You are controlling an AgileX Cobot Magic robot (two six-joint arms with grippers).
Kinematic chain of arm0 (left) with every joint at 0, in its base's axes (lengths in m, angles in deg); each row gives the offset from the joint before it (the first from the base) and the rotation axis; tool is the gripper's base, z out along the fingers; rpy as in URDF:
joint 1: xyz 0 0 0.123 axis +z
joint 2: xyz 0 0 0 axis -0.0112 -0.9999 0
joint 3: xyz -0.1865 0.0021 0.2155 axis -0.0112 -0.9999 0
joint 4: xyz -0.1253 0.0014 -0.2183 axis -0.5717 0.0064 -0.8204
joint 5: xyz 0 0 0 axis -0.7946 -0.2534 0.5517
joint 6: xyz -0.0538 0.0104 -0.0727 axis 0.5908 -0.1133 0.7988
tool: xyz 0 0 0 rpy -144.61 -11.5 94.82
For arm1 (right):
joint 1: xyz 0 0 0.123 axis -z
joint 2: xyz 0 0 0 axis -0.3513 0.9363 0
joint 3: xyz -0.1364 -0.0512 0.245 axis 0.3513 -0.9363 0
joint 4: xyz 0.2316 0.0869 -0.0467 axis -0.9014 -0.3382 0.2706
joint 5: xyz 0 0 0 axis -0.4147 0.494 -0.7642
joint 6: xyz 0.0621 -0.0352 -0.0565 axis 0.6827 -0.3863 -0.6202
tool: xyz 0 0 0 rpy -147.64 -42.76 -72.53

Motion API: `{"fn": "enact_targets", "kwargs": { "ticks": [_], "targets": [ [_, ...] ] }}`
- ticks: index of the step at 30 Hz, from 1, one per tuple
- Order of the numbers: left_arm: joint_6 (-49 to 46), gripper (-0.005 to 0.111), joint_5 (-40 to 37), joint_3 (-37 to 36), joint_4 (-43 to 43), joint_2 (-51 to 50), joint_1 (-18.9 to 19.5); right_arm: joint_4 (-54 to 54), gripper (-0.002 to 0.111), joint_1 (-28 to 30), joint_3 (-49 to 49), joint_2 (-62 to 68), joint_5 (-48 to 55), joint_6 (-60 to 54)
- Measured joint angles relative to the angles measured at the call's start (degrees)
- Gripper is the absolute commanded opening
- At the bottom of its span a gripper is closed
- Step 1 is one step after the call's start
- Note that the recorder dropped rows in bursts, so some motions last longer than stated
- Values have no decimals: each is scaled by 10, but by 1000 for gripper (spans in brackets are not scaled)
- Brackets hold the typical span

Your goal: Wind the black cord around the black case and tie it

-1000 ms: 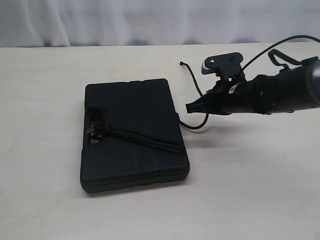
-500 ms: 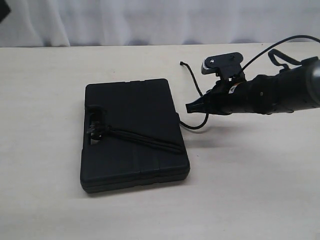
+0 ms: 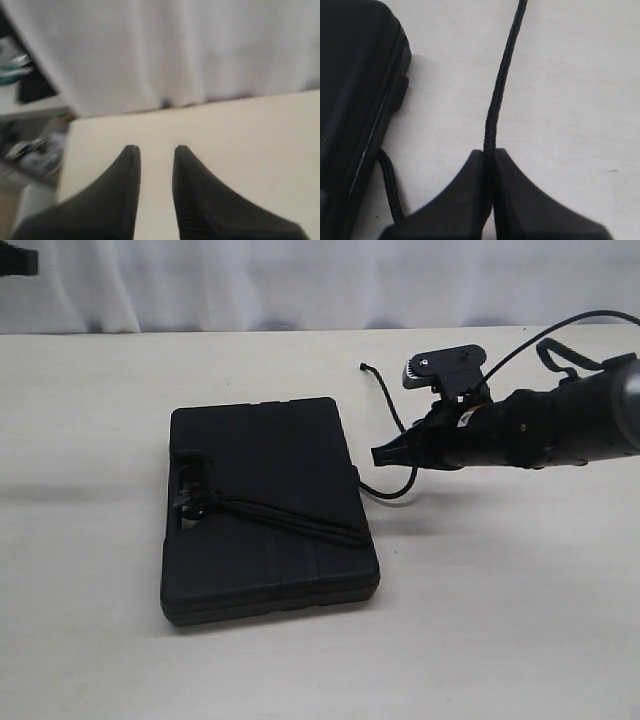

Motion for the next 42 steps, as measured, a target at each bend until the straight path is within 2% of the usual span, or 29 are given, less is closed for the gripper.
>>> {"fn": "enact_targets", "kwargs": {
  "ticks": [1, 2, 3, 4, 5, 6, 7, 8, 10, 12, 16, 18, 21, 24, 28, 31, 34, 39, 42],
  "targets": [
    [-79, 23, -123, 61, -45, -39, 0, 0, 4, 0, 0, 0, 0, 0],
    [-151, 23, -158, 81, -87, -57, 0, 0, 4, 0, 0, 0, 0, 0],
    [-359, 23, -223, 117, -261, -88, 0, 0, 4, 0, 0, 0, 0, 0],
    [-459, 23, -252, 128, -348, -99, 0, 0, 4, 0, 0, 0, 0, 0],
    [-713, 23, -322, 134, -572, -123, -4, 0, 4, 0, 0, 0, 0, 0],
    [-805, 25, -355, 134, -669, -132, -8, 0, 4, 0, 0, 0, 1, 0],
    [-980, 27, -419, 134, -805, -149, -30, 0, 4, 0, 0, 0, 2, -1],
    [-1036, 35, -432, 134, -837, -155, -43, 0, 4, 0, 0, 0, 3, -1],
    [-1150, 47, -438, 138, -891, -169, -116, 0, 4, 0, 0, 0, 5, -4],
    [-1199, 52, -411, 136, -891, -186, -180, 0, 4, 0, 0, 0, 6, -6],
    [-1246, 52, -392, 133, -877, -219, -275, 0, 4, 0, 0, 0, 6, -6],
    [-1250, 52, -386, 133, -842, -239, -312, 0, 4, 0, 0, 0, 6, -6],
    [-1250, 52, -373, 133, -811, -254, -342, 0, 4, 0, 0, 0, 6, -6],
    [-1247, 45, -345, 132, -791, -259, -358, 0, 4, 0, 0, 0, 6, -6],
    [-1214, 19, -294, 132, -779, -259, -364, 0, 4, 0, 0, 0, 6, -6],
    [-1166, 1, -265, 132, -736, -259, -364, 0, 4, 0, 0, 0, 6, -6],
    [-1134, 0, -264, 132, -696, -259, -364, 0, 4, 0, 0, 0, 6, -7],
    [-1093, 0, -258, 132, -681, -259, -364, 0, 4, 0, 0, 0, 6, -7],
    [-1060, 0, -226, 132, -674, -259, -364, 0, 4, 0, 0, 0, 6, -8]
  ]
}}
